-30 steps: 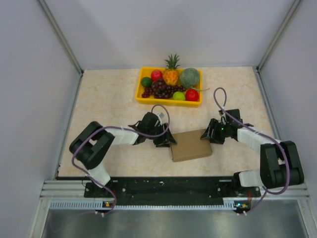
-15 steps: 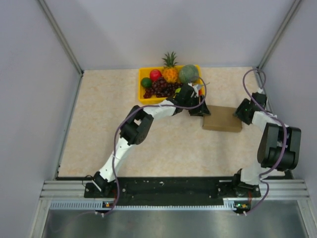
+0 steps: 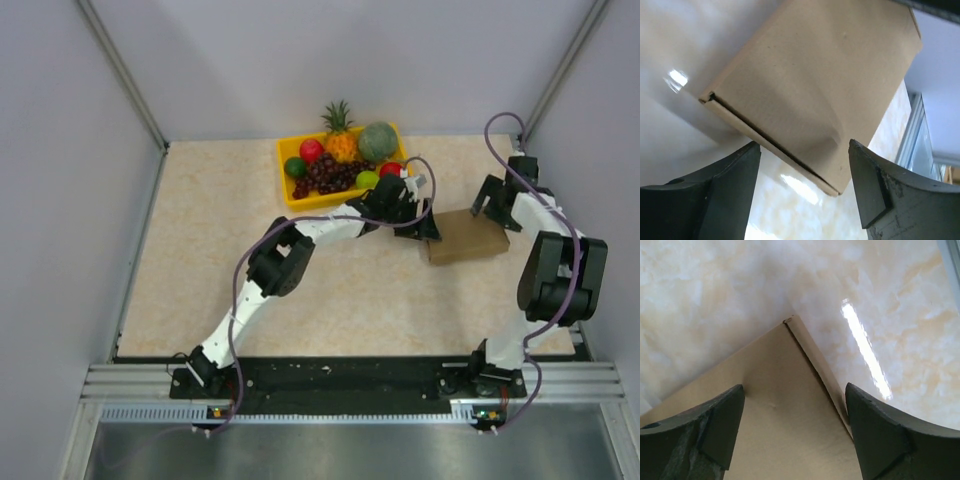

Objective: Fold the paper box

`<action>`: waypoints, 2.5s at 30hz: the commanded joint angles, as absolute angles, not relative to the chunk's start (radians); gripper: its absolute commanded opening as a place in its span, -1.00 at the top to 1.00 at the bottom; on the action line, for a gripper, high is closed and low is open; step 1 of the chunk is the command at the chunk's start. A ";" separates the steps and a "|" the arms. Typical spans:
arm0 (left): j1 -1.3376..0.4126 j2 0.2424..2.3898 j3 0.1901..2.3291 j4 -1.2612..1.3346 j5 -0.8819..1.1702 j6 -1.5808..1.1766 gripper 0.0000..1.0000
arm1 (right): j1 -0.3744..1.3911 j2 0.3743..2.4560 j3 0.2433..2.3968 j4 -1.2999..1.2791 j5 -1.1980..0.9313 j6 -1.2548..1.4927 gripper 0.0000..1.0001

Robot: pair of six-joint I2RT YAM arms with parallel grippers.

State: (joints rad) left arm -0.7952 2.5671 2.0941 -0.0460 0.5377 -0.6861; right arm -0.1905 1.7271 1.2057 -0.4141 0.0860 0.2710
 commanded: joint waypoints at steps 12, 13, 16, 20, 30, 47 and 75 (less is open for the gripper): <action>-0.796 2.129 1.892 -0.350 0.453 -0.373 -0.62 | -0.170 1.524 1.105 -0.589 0.090 0.432 -0.98; -0.796 2.064 1.844 -0.292 0.431 -0.361 -0.61 | -0.170 1.463 1.010 -0.588 0.066 0.510 -0.98; -0.792 1.958 1.666 -0.288 0.338 -0.295 -0.56 | -0.176 1.331 0.851 -0.592 0.026 0.630 -0.98; -0.775 1.865 1.522 -0.229 0.331 -0.110 -0.45 | -0.175 1.115 0.665 -0.511 -0.070 0.762 -0.95; -0.736 1.801 1.480 -0.321 0.245 0.111 -0.33 | -0.175 1.034 0.270 0.109 -0.249 1.098 -0.68; -0.715 1.198 0.922 -0.133 0.423 -0.270 -0.06 | -0.184 1.558 0.463 0.457 -0.162 1.140 -0.07; -0.719 0.756 0.733 -0.247 0.396 -0.351 0.08 | -0.270 1.648 0.896 -0.026 -0.371 0.620 -0.56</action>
